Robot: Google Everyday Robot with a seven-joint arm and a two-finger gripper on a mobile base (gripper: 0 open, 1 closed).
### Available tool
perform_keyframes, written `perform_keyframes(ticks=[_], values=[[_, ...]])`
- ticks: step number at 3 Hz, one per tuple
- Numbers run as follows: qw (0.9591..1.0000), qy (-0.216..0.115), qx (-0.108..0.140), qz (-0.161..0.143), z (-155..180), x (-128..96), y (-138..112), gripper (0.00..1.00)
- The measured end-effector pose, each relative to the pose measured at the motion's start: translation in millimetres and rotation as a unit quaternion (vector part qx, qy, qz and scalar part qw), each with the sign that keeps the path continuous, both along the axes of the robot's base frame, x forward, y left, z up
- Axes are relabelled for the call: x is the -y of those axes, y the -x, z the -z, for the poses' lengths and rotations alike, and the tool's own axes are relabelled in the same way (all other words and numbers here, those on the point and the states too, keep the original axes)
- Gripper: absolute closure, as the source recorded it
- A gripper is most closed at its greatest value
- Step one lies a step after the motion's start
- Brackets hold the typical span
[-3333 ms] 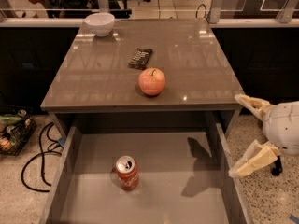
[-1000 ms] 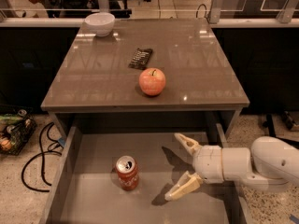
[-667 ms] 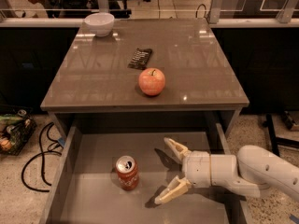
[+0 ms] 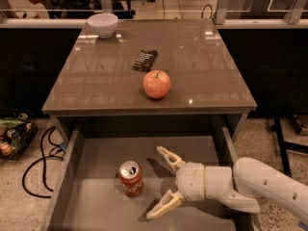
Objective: Pick coke can from top drawer and place on counter
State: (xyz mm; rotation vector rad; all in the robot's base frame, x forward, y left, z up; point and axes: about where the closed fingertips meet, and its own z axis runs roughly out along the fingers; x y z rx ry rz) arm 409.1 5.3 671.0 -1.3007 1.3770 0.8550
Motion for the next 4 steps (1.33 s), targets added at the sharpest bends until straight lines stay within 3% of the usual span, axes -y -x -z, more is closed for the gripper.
perform_keyframes(ticks=[2,3,4], values=[[0.9989,0.022,0.041,-0.009,-22.9,-17.0,5.1,0.00],[0.9990,0.030,0.029,-0.017,-17.5,-26.2,0.7,0.00],[0.9992,0.036,-0.002,-0.016,-6.1,-33.3,-8.3,0.00]])
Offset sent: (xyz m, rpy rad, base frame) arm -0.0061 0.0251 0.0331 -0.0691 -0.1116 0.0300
